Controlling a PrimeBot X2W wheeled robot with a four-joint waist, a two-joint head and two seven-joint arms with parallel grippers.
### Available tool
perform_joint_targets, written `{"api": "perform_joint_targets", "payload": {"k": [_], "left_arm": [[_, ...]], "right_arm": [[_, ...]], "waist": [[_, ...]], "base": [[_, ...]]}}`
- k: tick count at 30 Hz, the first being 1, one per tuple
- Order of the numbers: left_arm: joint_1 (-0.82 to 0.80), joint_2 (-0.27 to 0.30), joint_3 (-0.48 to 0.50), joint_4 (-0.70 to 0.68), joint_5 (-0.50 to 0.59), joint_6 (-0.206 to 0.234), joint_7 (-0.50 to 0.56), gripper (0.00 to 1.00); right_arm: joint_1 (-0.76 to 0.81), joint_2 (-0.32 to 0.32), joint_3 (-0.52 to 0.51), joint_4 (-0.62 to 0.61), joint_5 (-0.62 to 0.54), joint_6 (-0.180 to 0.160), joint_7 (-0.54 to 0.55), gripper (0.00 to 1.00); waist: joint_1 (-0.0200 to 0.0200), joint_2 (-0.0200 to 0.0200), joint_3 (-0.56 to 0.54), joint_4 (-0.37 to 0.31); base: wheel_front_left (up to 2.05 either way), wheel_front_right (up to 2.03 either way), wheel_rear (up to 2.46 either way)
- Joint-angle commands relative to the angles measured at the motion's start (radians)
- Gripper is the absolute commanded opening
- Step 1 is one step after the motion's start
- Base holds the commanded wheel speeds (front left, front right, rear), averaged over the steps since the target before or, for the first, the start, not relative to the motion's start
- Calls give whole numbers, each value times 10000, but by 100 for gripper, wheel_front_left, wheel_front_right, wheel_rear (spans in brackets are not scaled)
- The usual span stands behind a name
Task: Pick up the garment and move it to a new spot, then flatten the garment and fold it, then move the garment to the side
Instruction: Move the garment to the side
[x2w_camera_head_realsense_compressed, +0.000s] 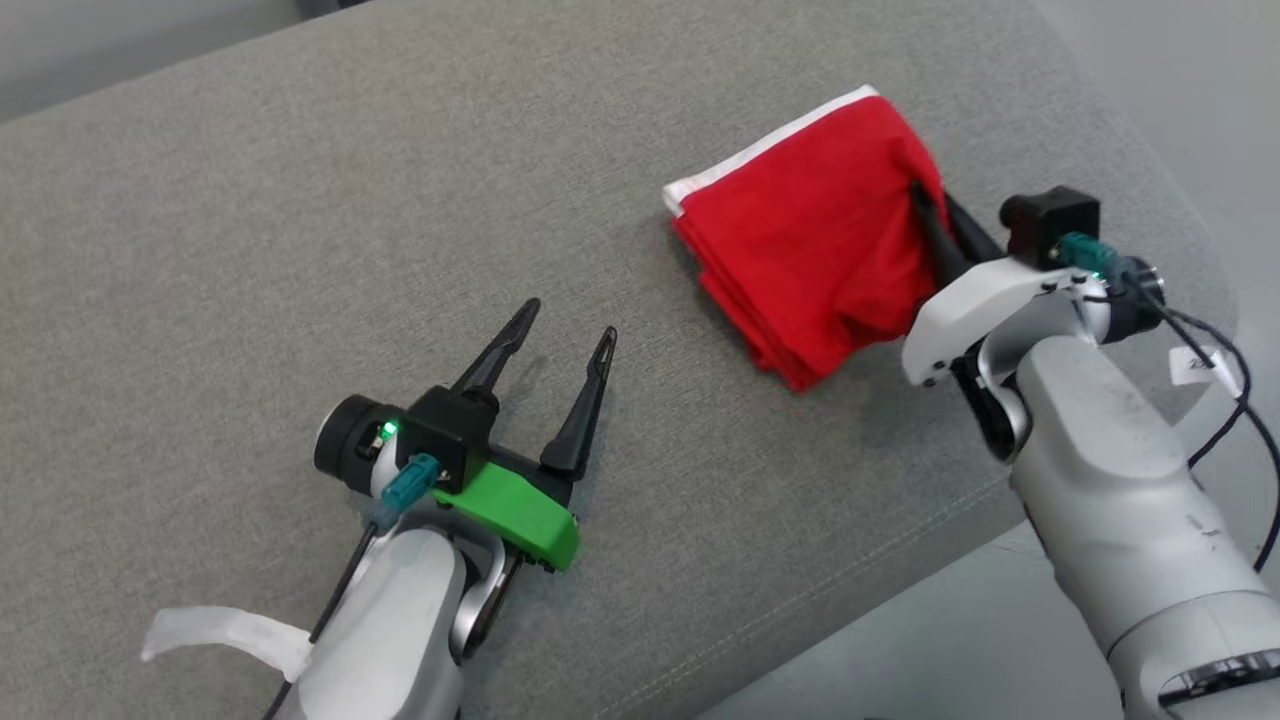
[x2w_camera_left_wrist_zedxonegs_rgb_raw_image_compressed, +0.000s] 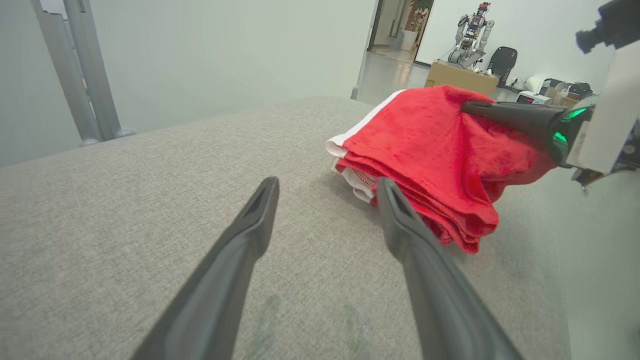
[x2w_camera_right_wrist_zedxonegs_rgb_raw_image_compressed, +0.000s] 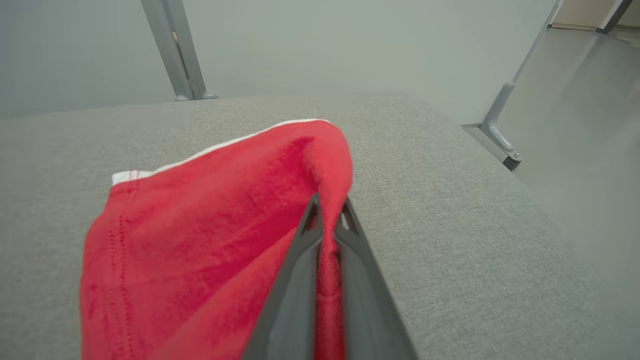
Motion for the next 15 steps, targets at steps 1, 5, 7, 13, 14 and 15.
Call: {"api": "perform_joint_targets", "payload": {"k": [1,5,7,13,14,15], "left_arm": [[-184,203,98,-84,105,-20,-1,100],[-382,437,110,-388,233,-21,-1,100],[-438,562,87,-531,298,-21,-1,100],[-520,784,-20,-857,376,-22,0,100],[-490,807,-31,-871,382,-22,5,100],[-475,820,-53,-887,393,-20,6,100]], "right_arm": [[-338,-95,-207,167,-254,-5,-1,0],[-1203,-459,-1104,563,-973,-7,1,0],[-1499,-705,-1631,718,-1367,-7,1,0],[-2126,-1508,-3551,990,-2429,-7,1,0],[-2153,-1613,-3851,1027,-2655,-7,-1,0],[-2178,-1708,-4131,1033,-2887,-7,-1,0]], "waist": [[0,0,1229,989],[0,0,1903,1305],[0,0,2174,1430],[0,0,2618,1722],[0,0,2637,1758],[0,0,2654,1794]], "base": [[0,0,0],[0,0,0],[0,0,0],[0,0,0],[0,0,0],[0,0,0]]}}
